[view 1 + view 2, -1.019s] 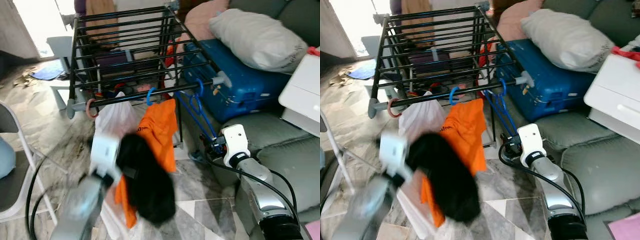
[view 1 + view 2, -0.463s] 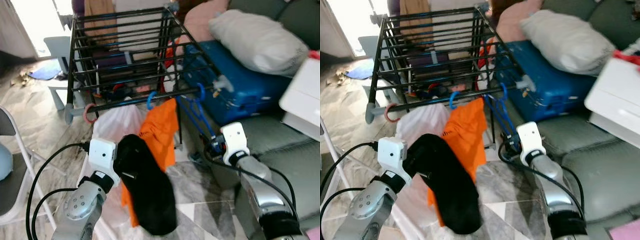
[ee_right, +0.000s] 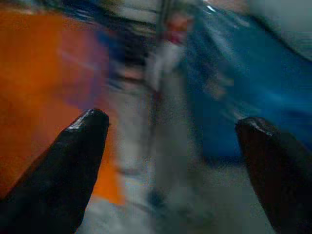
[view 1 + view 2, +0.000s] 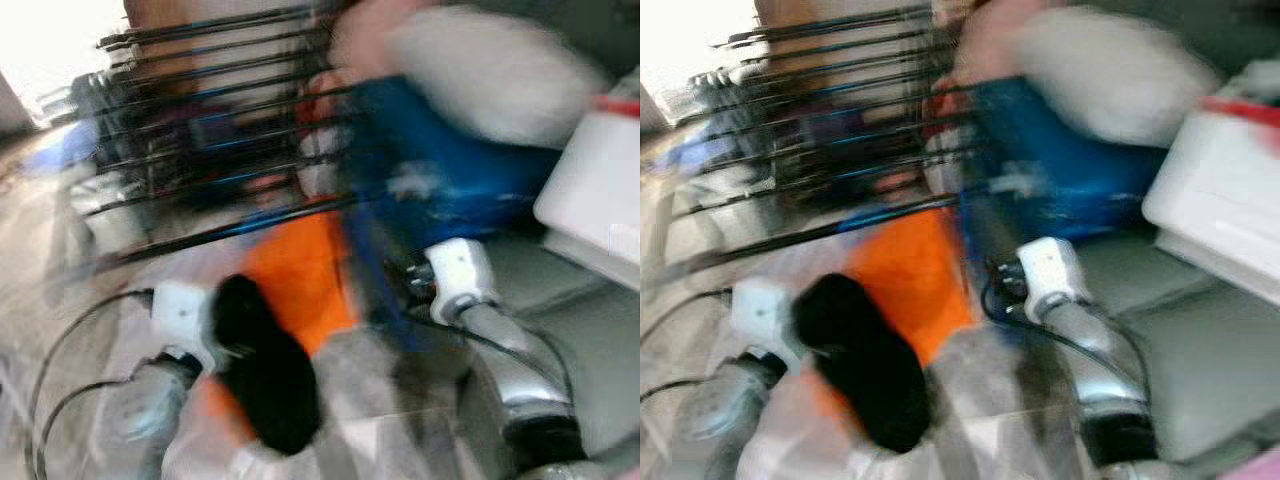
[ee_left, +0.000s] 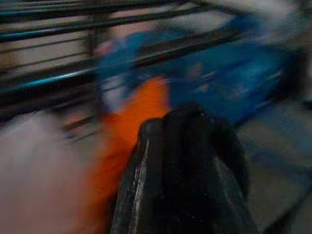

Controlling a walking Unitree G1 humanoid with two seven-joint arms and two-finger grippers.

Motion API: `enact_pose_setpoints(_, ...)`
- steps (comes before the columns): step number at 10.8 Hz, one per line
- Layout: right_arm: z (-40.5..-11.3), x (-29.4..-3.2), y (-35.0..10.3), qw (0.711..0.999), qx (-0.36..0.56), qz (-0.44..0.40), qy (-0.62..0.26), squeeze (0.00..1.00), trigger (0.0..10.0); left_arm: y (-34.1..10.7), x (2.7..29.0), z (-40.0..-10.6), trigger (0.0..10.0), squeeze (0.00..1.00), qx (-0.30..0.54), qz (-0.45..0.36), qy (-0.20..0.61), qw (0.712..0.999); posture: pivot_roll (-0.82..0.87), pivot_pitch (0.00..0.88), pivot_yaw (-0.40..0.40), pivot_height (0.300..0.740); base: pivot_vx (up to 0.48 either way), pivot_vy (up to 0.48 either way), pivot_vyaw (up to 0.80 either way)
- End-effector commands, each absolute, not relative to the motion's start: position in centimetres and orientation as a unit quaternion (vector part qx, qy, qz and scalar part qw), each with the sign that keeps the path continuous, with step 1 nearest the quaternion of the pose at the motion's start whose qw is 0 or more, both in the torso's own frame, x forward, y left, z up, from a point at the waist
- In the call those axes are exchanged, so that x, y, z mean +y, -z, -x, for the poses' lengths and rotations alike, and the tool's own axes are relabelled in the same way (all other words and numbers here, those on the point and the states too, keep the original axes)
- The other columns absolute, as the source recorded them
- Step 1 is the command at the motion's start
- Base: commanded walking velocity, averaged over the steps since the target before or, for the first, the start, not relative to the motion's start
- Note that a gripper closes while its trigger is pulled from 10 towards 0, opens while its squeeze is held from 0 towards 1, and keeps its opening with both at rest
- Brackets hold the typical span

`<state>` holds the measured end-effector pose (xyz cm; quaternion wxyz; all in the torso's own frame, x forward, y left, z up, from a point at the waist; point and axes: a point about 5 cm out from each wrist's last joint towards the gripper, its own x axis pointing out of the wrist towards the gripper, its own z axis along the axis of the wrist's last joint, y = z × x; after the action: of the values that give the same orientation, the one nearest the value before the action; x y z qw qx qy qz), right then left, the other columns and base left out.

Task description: Hang hanger

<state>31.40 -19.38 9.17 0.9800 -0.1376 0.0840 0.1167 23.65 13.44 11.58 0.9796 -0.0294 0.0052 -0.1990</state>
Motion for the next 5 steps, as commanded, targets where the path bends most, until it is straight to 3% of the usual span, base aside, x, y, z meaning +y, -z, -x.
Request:
enact_pose_setpoints(1,-31.77,-17.71,-9.61,0.979,0.07,0.13,-0.141,0.18,10.0,-12.15,14.63,-23.67,10.0,0.0,-0.01,0.012,0.185,0.983,-0.15,0.006,0.039,0.74,0.0,0.0,0.0)
enact_pose_setpoints(3,-31.86,-17.7,-9.39,0.977,0.076,0.132,-0.149,0.06,10.0,-12.1,14.54,-23.69,10.0,0.0,-0.01,0.011,0.186,0.982,-0.15,0.0,0.039,0.74,0.0,0.0,0.0)
enact_pose_setpoints(5,-31.93,-17.71,-9.57,0.977,0.07,0.131,-0.152,0.02,10.0,-12.02,14.65,-23.78,10.0,0.0,-0.008,0.011,0.182,0.983,-0.15,0.0,0.04,0.74,0.0,0.0,0.0)
